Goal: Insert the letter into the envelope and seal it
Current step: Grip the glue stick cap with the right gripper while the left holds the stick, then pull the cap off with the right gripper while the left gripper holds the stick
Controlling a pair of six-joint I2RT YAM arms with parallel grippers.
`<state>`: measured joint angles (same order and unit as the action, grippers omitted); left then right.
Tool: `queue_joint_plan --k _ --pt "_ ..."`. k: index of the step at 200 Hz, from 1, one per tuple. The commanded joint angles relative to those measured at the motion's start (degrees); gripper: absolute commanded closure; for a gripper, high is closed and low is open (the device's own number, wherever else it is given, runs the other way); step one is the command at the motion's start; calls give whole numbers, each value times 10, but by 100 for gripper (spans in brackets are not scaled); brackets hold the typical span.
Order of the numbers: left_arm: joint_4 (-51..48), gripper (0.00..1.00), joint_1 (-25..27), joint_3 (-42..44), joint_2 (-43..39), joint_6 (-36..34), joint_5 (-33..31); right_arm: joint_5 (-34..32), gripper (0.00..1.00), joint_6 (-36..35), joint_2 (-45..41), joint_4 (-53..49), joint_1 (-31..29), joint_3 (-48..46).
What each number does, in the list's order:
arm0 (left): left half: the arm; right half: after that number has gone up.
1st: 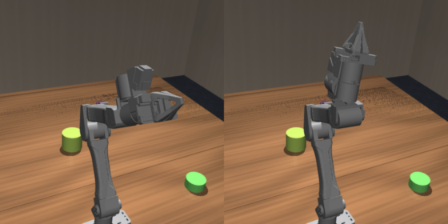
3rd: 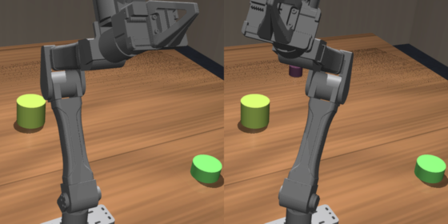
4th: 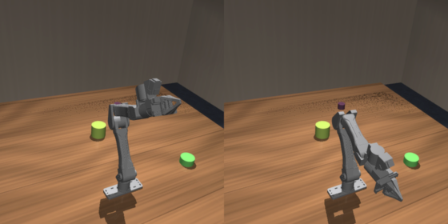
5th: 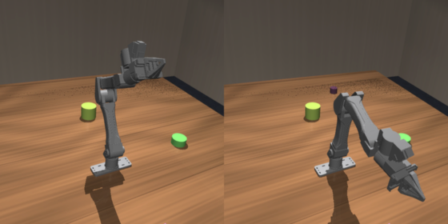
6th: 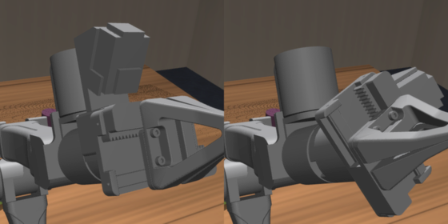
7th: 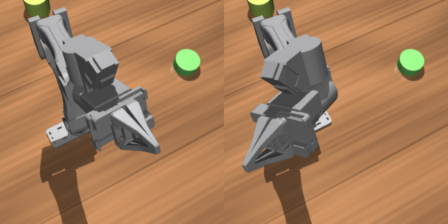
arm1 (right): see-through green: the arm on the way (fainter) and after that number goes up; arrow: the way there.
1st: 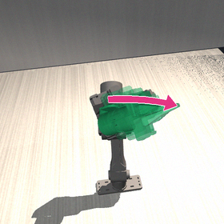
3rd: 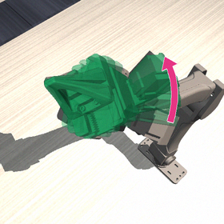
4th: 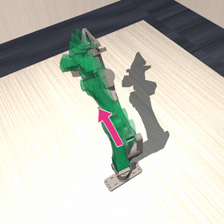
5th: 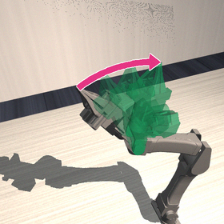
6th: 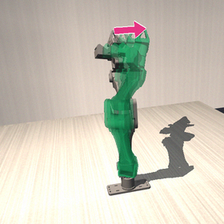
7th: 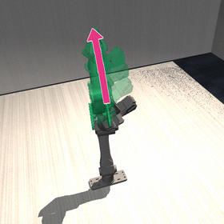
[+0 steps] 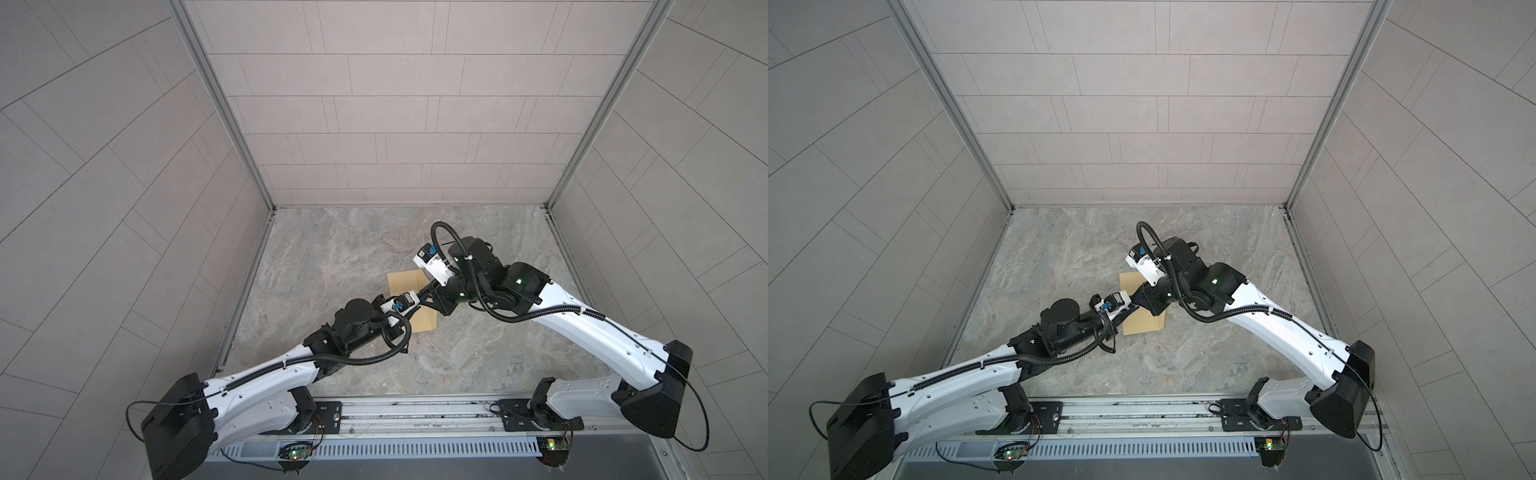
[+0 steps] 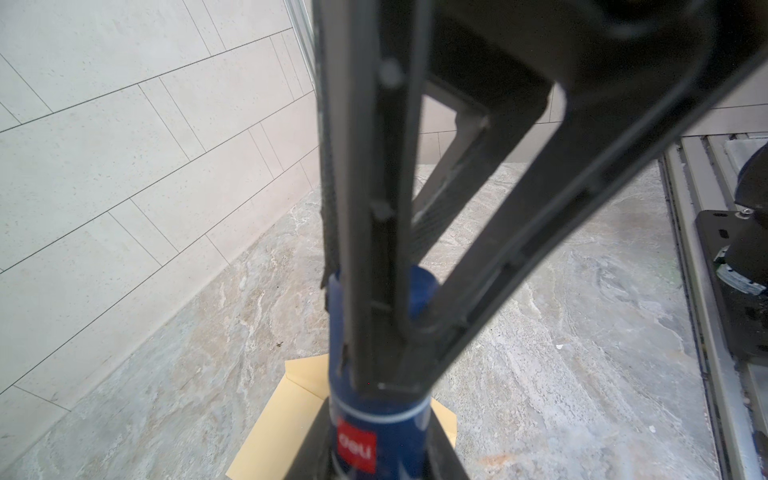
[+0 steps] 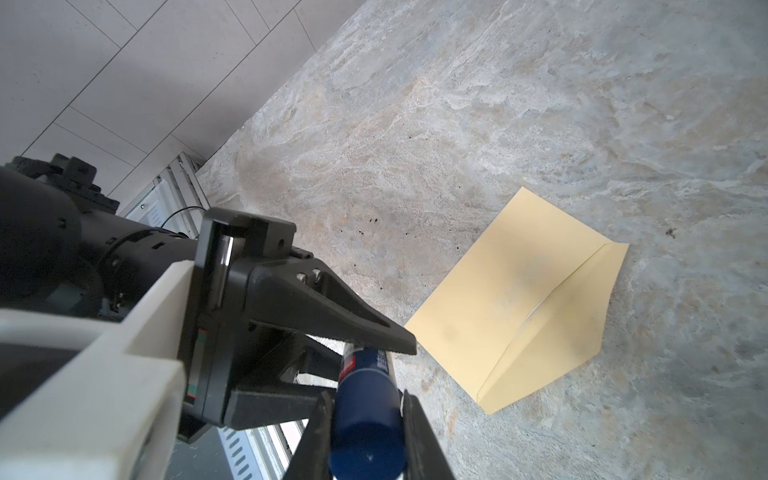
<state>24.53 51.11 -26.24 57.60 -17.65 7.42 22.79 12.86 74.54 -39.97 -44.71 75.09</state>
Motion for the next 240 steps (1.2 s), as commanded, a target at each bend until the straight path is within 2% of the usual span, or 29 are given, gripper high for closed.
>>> queue_joint_plan --k 1,240 --pt "-52 100 -1 5 9 -7 -13 -26 100 -25 -36 -7 19 30" --pt "-71 100 14 -1 46 -29 -21 -27 100 -39 -71 -37 51 39"
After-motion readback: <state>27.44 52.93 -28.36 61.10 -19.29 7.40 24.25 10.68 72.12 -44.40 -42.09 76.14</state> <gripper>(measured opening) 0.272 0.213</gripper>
